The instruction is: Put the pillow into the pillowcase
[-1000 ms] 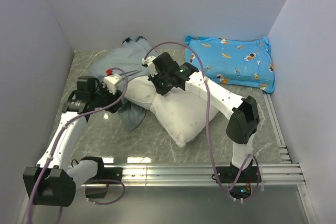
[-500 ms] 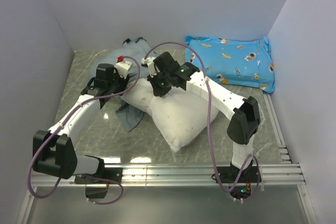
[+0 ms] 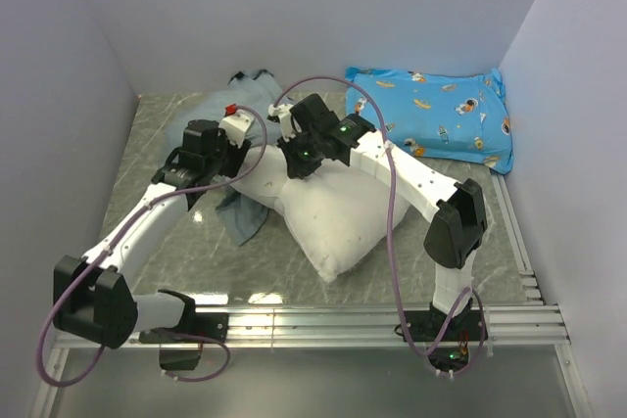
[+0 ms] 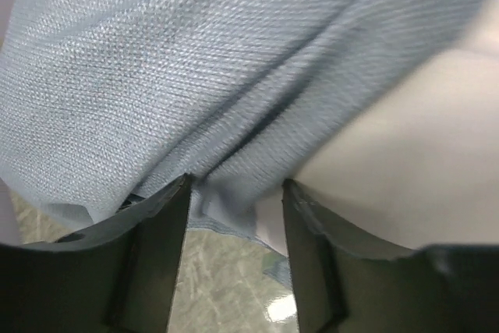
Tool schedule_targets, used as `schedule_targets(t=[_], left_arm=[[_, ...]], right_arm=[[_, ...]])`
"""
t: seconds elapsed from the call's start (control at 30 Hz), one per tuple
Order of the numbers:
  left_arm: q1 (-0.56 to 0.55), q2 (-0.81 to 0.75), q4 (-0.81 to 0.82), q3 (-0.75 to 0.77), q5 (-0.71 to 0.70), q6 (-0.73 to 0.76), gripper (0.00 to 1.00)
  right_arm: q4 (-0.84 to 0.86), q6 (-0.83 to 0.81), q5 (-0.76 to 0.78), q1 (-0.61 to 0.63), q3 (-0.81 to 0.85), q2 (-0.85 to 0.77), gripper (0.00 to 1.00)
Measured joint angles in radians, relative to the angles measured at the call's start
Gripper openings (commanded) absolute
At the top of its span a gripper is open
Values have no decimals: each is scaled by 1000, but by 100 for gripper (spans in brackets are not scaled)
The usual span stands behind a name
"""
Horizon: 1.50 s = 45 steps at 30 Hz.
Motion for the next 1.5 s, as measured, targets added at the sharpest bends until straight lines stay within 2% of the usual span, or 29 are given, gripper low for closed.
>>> schedule_targets(t=[0.13, 0.23, 0.3, 0.37, 0.43, 0.53, 0.73, 0.9, 1.1, 1.27, 1.4, 1.5], left_arm=[[-1, 95, 13, 29, -108, -2, 42], [7, 145, 16, 45, -161, 3, 28], [16, 145, 12, 49, -169, 4, 22], [27, 140, -4, 62, -151, 2, 6], [29, 138, -53, 96, -88, -7, 0], [5, 138, -172, 187, 26, -24, 0], [-153, 133, -326, 365, 326, -58, 0], [-147, 110, -360, 394, 518, -125, 0], [-141, 120, -437, 460, 648, -190, 0], [-138, 174, -549, 659, 736, -225, 0], [-132, 210, -577, 694, 736, -255, 0], [-95, 258, -575, 696, 711, -293, 0]], right_arm=[[-1, 4, -7, -9, 1, 0, 0], [3, 8, -14, -14, 1, 0, 0], [5, 13, -24, -20, 1, 0, 0], [10, 22, -32, -26, 1, 0, 0], [15, 32, -39, -31, 1, 0, 0], [22, 54, -58, -37, 1, 0, 0], [24, 133, -84, -82, 21, 0, 0], [28, 235, -166, -148, 58, -4, 0], [114, 379, -366, -224, 27, -50, 0], [409, 583, -579, -244, -138, -135, 0], [570, 681, -666, -244, -261, -168, 0], [584, 702, -677, -245, -336, -164, 0]])
